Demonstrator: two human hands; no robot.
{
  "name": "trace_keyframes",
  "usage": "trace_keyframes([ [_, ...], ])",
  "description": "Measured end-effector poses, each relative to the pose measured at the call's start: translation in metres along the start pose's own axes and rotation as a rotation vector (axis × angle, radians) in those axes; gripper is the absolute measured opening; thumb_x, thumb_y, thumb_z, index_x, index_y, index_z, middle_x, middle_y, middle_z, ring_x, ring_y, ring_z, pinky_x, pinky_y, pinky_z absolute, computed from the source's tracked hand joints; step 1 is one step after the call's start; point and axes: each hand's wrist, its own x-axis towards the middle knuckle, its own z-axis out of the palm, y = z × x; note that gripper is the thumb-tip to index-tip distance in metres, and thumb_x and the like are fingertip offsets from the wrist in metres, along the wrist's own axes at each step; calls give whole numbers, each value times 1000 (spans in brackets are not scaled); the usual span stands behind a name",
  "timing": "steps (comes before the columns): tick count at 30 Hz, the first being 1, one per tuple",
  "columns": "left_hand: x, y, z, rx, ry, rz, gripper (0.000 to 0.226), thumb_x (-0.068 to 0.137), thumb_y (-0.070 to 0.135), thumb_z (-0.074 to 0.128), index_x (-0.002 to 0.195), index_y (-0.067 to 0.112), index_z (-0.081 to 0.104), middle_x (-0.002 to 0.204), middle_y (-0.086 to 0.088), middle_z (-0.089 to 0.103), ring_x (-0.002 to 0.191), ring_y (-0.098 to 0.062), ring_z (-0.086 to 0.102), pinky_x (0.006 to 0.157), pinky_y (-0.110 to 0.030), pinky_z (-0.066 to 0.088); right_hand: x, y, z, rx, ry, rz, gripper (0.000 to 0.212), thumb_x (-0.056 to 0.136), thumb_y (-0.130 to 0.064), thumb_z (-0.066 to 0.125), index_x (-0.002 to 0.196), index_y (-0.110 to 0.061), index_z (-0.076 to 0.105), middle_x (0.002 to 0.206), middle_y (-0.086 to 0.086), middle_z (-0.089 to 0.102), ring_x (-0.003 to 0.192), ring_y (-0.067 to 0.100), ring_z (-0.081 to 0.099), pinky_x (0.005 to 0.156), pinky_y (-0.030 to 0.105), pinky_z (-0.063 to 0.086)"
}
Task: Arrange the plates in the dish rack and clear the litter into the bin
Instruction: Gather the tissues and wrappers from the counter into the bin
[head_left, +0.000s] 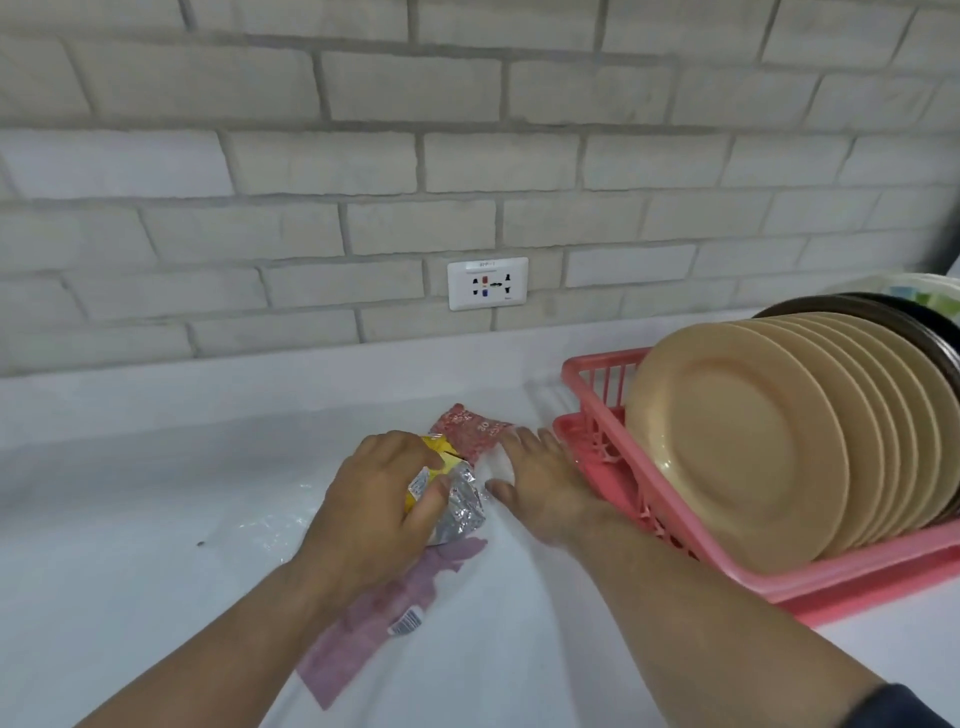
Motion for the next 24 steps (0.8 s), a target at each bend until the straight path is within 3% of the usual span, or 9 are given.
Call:
trace_keyframes([
  [3, -3, -8, 3, 17, -10, -38, 37, 86, 47, 40, 95, 23, 67, 101, 11, 59, 100, -11, 49, 82, -27, 42, 1, -6, 17, -128, -3, 6, 61, 100, -47, 34, 152, -27, 10, 140, 8, 46, 125, 31, 41, 103, 46, 31],
  [5, -5, -11, 5, 20, -16, -51, 39, 85, 48, 39, 95, 23, 67, 102, 12, 58, 101, -9, 48, 83, -23, 39, -4, -9, 19, -159, 27, 37, 56, 101, -43, 30, 152, -28, 11, 137, 10, 47, 119, 30, 45, 96, 45, 36],
  [9, -5, -13, 3, 9, -15, -66, 41, 86, 51, 37, 98, 24, 66, 103, 16, 55, 100, -1, 42, 81, -8, 30, -15, -13, 16, -78, 18, 141, 36, 100, -22, 37, 134, -18, 50, 123, 11, 62, 109, 32, 58, 87, 39, 45],
  [11, -5, -12, -1, 7, -1, -70, 42, 86, 51, 37, 99, 24, 66, 103, 16, 55, 100, -4, 44, 80, -9, 30, -18, -14, 12, -21, 38, 214, 30, 96, -14, 43, 115, -14, 66, 111, 10, 69, 100, 30, 65, 80, 34, 51],
  [13, -5, -13, -7, 4, 33, -86, 42, 86, 50, 36, 99, 23, 66, 102, 16, 54, 101, -7, 47, 81, -16, 32, -22, -13, 6, -9, 108, 246, 26, 95, -21, 48, 106, -15, 70, 102, 7, 72, 90, 26, 67, 74, 31, 52],
  [16, -6, -16, -17, 10, 62, -120, 43, 87, 51, 34, 100, 24, 65, 104, 16, 53, 102, -7, 48, 83, -22, 35, -32, -12, -5, 39, 252, 196, 28, 94, -32, 48, 104, -15, 69, 104, 9, 62, 93, 25, 60, 82, 31, 49],
  [18, -9, -20, -24, 32, 47, -152, 43, 87, 48, 34, 102, 23, 65, 105, 13, 55, 103, -9, 49, 83, -24, 37, -42, -15, -10, 106, 268, 132, 21, 91, -26, 52, 103, -14, 64, 107, 8, 54, 98, 25, 52, 87, 33, 45],
  [21, -19, -30, -29, 131, -33, -246, 40, 87, 39, 39, 109, 19, 65, 115, 3, 60, 109, -21, 51, 87, -35, 42, -55, -25, -23, 97, 247, 129, 13, 88, -12, 51, 96, -16, 61, 98, 5, 61, 83, 22, 58, 68, 28, 44],
  [24, -30, -41, -27, 322, -208, -392, 38, 94, 36, 44, 128, 22, 54, 136, 0, 49, 127, -25, 40, 100, -43, 35, -63, -24, -31, 230, 340, 153, 26, 68, 4, 42, 74, -21, 47, 75, 1, 59, 64, 26, 57, 49, 30, 41],
])
